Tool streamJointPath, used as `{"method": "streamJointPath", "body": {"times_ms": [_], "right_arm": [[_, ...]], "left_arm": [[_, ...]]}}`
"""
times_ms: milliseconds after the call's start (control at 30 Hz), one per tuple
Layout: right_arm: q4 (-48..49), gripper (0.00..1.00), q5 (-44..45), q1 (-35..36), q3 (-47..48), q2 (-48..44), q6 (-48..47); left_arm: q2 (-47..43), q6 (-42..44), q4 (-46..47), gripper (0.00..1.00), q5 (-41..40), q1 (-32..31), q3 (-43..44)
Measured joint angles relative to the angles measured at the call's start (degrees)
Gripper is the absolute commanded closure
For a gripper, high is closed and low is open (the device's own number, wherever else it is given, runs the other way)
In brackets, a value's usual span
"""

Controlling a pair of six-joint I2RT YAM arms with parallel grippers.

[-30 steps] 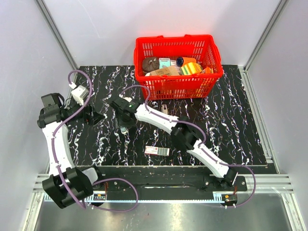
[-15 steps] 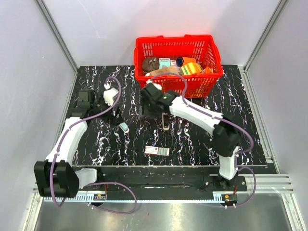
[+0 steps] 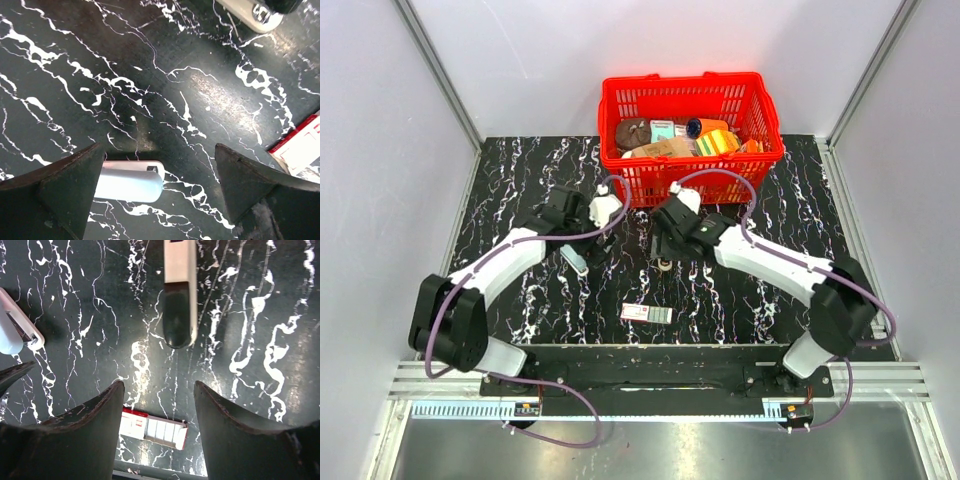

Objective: Unload the staples from the stapler

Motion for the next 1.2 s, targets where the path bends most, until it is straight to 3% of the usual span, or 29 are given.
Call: {"method": "streamJointPath", "body": {"times_ms": [200,567,967,1200], "right_arm": [[1.25,0.35,1.97,-3.19,-4.15,-7.39,-0.09],[4.33,0.34,3.43,-6.51,-4.98,-5.99,-2.03],[6.69,0.33,3.23,-6.51,-4.59,1.44,-2.69],[7.1,0.32,3.39,-6.45,-1.14,6.56,-3.45]], "left_arm": [[4.94,2.54,0.24,0.22,-5.64,-1.57,-1.25],[4.96,8.15,1.86,0.32,-16.55,-1.81,-5.99],[0.46,15.19,-0.9,0.31,-21.35,1.46,-11.72],[-5.35,15.69,-3.96,0.11,-21.92,3.17,-11.63]]}}
